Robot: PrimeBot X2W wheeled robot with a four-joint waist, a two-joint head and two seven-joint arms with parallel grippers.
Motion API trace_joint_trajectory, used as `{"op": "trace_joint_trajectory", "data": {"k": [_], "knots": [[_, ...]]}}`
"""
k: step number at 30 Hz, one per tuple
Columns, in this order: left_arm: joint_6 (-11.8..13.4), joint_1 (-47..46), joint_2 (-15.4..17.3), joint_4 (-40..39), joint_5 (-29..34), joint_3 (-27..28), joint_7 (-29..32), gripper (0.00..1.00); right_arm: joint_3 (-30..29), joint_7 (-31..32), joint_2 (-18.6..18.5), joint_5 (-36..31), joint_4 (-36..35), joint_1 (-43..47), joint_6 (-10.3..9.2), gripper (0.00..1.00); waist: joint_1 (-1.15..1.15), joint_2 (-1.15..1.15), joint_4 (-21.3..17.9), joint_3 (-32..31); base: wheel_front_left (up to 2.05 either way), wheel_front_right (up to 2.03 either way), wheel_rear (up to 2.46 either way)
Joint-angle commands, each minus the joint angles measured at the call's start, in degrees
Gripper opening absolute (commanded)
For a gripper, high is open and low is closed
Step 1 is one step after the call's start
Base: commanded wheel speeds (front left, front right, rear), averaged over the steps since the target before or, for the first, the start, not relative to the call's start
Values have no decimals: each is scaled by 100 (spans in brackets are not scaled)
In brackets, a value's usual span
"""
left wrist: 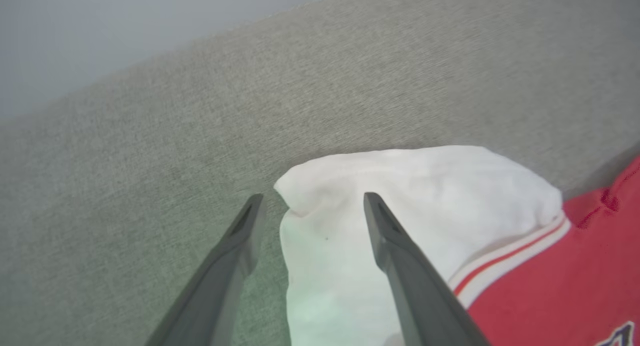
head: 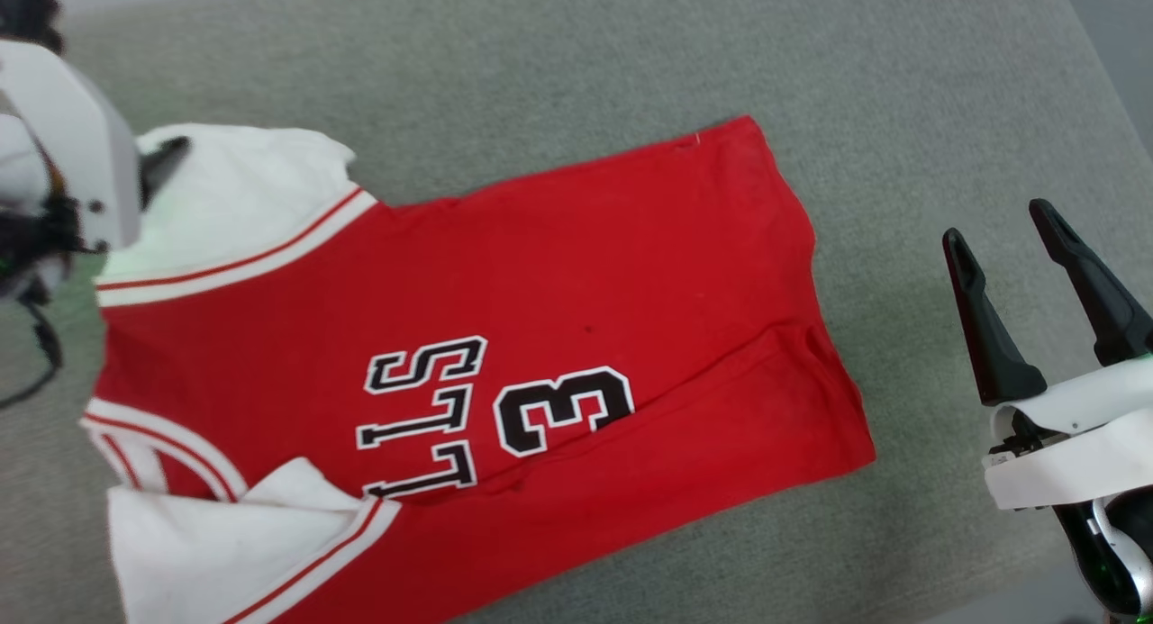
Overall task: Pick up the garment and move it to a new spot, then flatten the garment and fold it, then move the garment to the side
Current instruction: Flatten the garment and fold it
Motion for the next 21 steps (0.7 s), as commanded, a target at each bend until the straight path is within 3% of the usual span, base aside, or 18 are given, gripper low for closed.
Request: {"op": "trace_joint_trajectory", "data": {"k": [1,5,13,14,15,16,21], "knots": [[-16,-130,27,209,-19,-1,114,100,7,-57,21,26,-2,-57,-6,100,0,0,-265,314,0,0,0],[23,-339,14,672,123,-117,409,100,38,-87,41,57,20,-84,-6,100,0,0,-318,446,0,0,0],[149,-342,-400,1412,-86,-249,941,100,27,1,10,79,14,-180,-6,100,0,0,-252,520,0,0,0],[140,-329,-466,1471,-135,-257,1028,89,34,20,2,89,18,-181,-6,100,0,0,-241,518,0,0,0],[138,-315,-526,1525,-178,-262,1101,39,46,48,-7,106,22,-190,-6,100,0,0,-230,517,0,0,0],[123,-309,-574,1558,-203,-268,1137,0,46,58,-13,115,24,-205,-6,100,0,0,-219,512,0,0,0],[48,-418,-665,1581,-225,-237,1017,0,76,194,-48,227,29,-232,-6,100,0,0,-147,491,0,0,0]]}}
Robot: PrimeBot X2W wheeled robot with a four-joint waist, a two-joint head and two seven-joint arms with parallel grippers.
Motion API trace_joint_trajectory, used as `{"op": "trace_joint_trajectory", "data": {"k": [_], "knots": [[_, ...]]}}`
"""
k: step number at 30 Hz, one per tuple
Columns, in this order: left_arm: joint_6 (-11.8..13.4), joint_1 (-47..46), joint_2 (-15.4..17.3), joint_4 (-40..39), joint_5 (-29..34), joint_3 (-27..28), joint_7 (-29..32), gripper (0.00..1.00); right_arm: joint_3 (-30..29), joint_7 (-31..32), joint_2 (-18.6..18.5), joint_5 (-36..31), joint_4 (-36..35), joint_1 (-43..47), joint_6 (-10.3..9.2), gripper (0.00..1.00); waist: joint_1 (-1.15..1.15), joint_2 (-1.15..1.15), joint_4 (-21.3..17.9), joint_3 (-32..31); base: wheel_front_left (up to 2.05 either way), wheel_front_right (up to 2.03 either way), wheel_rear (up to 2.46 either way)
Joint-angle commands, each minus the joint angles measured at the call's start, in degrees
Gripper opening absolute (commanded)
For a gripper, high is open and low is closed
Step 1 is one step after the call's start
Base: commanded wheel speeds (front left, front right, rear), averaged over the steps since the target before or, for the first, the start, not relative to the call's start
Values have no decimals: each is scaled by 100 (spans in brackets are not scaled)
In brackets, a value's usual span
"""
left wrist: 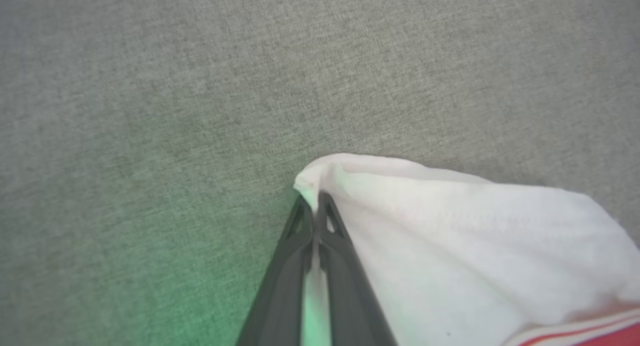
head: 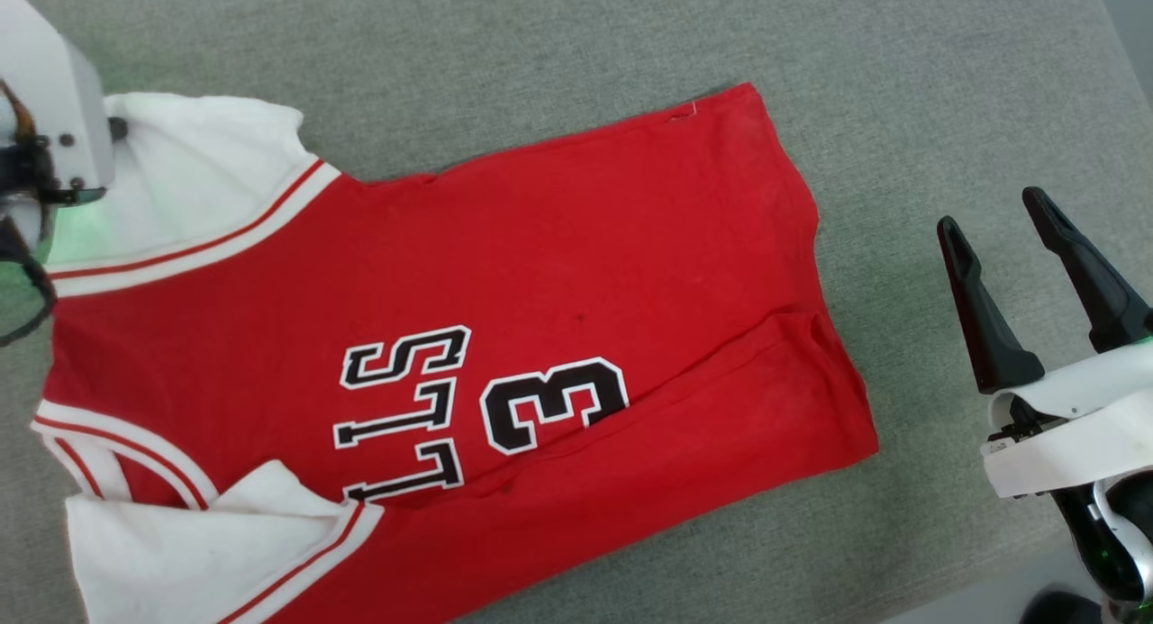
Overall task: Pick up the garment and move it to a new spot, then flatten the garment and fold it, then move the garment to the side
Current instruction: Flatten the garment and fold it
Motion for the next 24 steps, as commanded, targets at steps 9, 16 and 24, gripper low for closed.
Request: {"op": "trace_joint_trajectory", "data": {"k": [9,16,24], "knots": [[-122,160,-364,112,-37,-154,-75,0,301,1086,-203,779,431,-796,-5,100,0,0,205,-28,0,0,0],[-180,38,-553,146,-9,-177,-122,0,684,1753,-427,1169,1159,-1759,-6,100,0,0,341,-15,0,0,0],[-256,-139,-763,222,13,-203,-197,0,1300,2345,-593,1634,2440,-2903,-6,100,0,0,554,68,0,0,0]]}}
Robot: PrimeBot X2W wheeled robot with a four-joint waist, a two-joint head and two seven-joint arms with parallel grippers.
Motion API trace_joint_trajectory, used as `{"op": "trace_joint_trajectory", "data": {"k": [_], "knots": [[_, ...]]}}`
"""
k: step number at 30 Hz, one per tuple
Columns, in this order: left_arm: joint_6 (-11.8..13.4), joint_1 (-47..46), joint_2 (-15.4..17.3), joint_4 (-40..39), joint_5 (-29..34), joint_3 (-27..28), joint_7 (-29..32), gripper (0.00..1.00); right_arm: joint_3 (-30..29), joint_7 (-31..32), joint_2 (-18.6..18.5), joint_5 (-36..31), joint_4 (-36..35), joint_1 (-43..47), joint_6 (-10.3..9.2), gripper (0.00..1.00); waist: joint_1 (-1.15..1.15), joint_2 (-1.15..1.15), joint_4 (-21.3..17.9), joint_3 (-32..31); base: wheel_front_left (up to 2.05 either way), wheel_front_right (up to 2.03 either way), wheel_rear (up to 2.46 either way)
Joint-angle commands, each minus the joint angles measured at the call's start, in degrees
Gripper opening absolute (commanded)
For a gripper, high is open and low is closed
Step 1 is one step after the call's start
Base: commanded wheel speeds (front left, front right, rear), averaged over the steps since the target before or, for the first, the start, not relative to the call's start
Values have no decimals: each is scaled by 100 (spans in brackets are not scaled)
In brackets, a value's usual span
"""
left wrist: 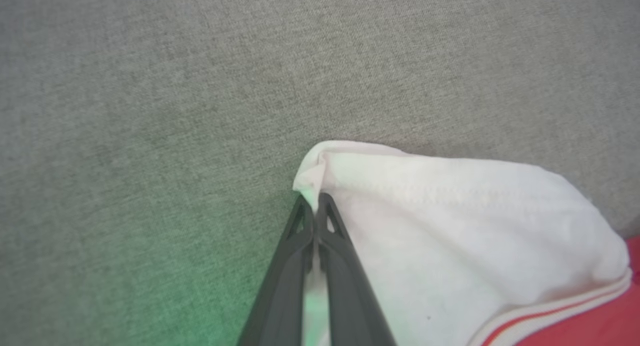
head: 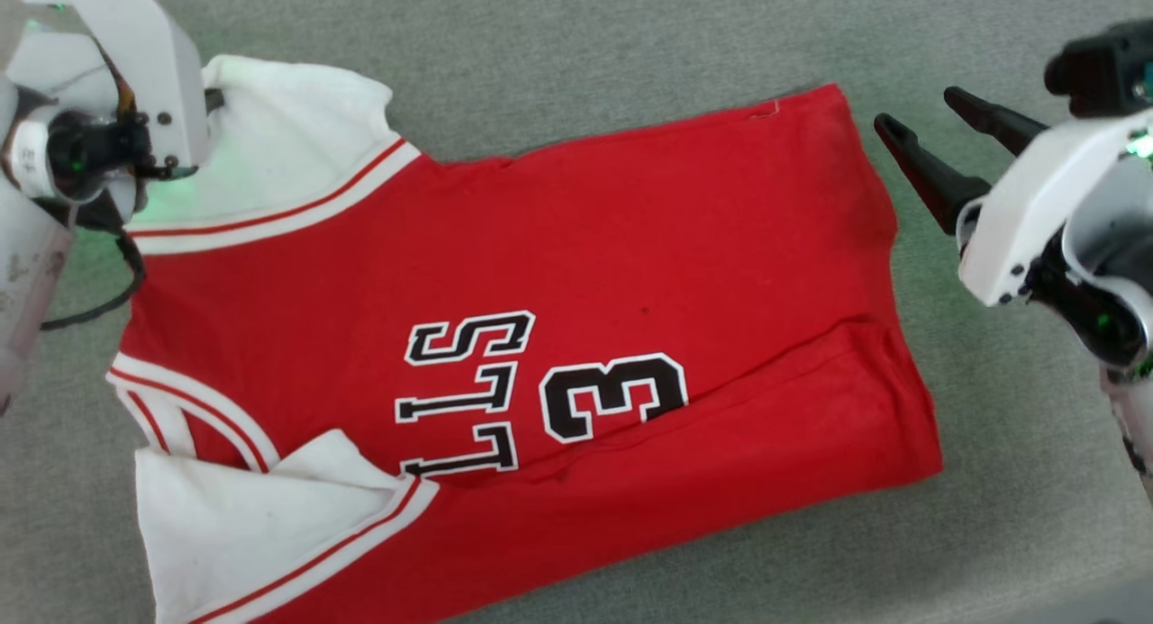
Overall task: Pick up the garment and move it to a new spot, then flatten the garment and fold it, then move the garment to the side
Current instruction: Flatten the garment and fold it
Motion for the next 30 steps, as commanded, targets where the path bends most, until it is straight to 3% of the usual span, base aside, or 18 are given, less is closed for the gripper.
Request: {"op": "trace_joint_trajectory", "data": {"k": [1,9,17,18,19,20,30], "knots": [[-45,108,-106,51,6,-93,35,0,95,45,-8,97,169,-172,-6,100,0,0,60,47,0,0,0],[-135,-8,-242,208,-9,-97,-19,0,709,615,131,726,1557,-1052,-6,100,0,0,162,136,0,0,0],[-238,-72,-359,387,-26,-119,-74,0,1327,1284,300,1294,2426,-1513,-4,100,0,0,230,165,0,0,0],[-244,-74,-373,407,-31,-121,-80,0,1418,1380,300,1335,2508,-1565,-4,82,0,0,241,166,0,0,0],[-264,-80,-391,432,-37,-124,-80,0,1510,1439,297,1388,2555,-1605,-4,9,0,0,254,167,0,0,0],[-276,-85,-415,454,-46,-126,-86,0,1587,1512,292,1450,2599,-1642,-2,0,0,0,269,164,0,0,0],[-513,-180,-567,610,-144,8,-460,0,2047,1157,-97,1794,2635,-1875,-2,0,0,0,547,-65,0,0,0]]}}
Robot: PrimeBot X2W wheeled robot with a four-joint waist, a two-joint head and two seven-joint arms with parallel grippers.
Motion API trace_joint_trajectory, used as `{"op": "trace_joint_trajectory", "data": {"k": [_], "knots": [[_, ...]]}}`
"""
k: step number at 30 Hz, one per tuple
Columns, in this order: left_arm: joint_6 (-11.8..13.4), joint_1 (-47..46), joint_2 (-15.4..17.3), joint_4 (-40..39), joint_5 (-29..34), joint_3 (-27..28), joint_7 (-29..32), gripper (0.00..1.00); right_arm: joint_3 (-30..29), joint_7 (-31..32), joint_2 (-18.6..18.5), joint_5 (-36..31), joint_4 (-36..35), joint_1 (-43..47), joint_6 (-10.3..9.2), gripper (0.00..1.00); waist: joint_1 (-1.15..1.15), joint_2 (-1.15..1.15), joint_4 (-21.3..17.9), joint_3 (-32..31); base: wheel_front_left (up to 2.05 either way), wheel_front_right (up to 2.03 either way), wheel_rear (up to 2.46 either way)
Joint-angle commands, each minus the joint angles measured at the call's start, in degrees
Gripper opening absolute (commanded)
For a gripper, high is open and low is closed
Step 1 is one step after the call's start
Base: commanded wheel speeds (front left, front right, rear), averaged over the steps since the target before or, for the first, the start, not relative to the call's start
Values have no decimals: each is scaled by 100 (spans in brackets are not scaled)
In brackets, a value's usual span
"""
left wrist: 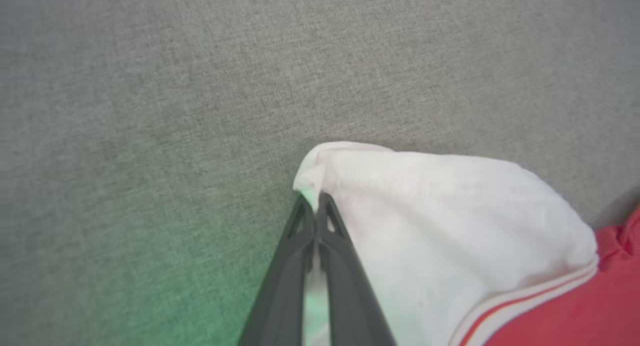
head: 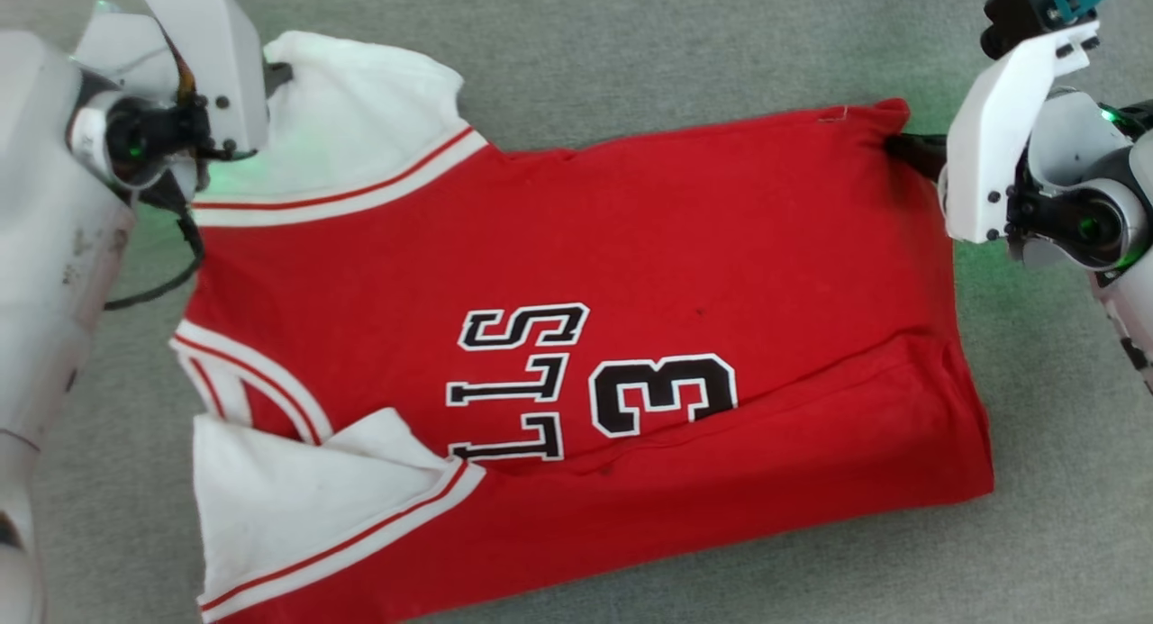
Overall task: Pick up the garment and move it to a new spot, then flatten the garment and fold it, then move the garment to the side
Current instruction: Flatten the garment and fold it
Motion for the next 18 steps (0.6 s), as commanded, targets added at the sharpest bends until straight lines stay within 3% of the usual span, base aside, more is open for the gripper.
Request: {"op": "trace_joint_trajectory", "data": {"k": [1,11,18], "knots": [[-56,71,-29,23,-21,4,-71,0,118,-108,-39,74,-20,91,4,0,0,0,134,-138,0,0,0],[-249,153,-91,-163,-217,67,-406,0,639,-709,-689,353,-429,321,3,0,0,0,556,-616,0,0,0],[-291,475,88,-706,-325,-17,-519,0,968,-969,-1194,494,-799,568,3,0,0,0,833,-1005,0,0,0]]}}
